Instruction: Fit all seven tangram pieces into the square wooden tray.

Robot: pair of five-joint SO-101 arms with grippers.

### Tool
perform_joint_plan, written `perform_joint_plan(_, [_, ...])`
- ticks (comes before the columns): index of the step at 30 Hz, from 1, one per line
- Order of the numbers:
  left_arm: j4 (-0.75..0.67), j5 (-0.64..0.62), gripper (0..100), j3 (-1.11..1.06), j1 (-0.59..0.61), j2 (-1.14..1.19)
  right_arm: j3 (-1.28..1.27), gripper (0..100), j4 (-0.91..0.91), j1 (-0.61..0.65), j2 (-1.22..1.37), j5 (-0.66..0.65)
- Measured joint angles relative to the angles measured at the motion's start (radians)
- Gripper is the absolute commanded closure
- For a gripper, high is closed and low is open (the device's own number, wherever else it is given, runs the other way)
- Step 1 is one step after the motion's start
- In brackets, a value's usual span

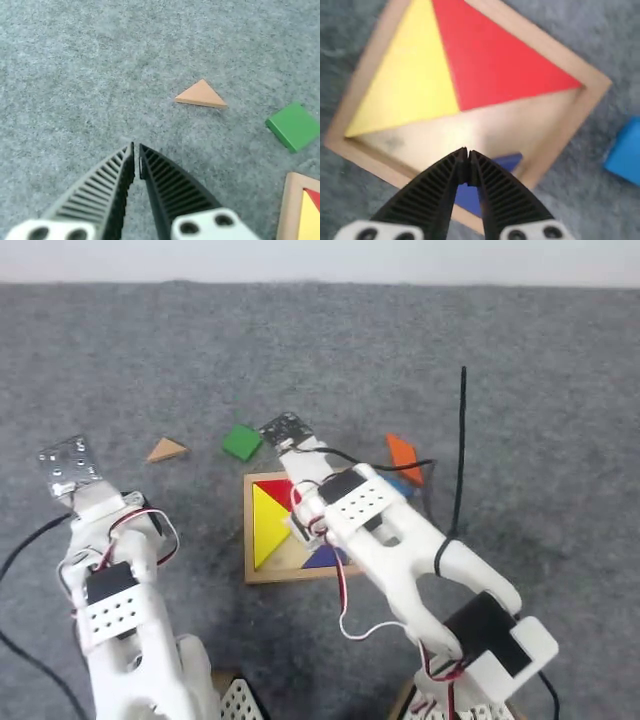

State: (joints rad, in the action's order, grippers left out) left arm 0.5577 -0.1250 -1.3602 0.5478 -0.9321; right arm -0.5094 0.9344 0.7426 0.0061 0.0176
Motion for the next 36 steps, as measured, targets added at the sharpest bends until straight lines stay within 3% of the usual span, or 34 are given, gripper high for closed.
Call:
perform_joint_plan(7, [0.0, 0.0, 98, 0.0, 0.0, 0.0, -0.015, 99.1, 0.002, 0.037, 0.066, 0.0])
perform_joint_plan(13, [0.0, 0.0, 98, 0.0, 0.0, 0.0, -0.012, 99.0, 0.135, 0.037, 0.074, -0.181])
perform_joint_plan(17, [0.0, 0.0, 98, 0.0, 0.0, 0.0, 0.0, 99.0, 0.204, 0.006, 0.074, -0.21])
perform_joint_plan(25, [0.0, 0.0, 98, 0.0, 0.0, 0.0, 0.003, 99.1, 0.215, -0.032, 0.015, -0.209])
perform_joint_plan(33, [0.0, 0.0, 98, 0.0, 0.0, 0.0, 0.003, 98.6, 0.232, -0.144, -0.181, -0.103])
perform_joint_plan(36, [0.0, 0.0, 98, 0.0, 0.0, 0.0, 0.002, 88.9, 0.232, -0.227, -0.215, -0.078])
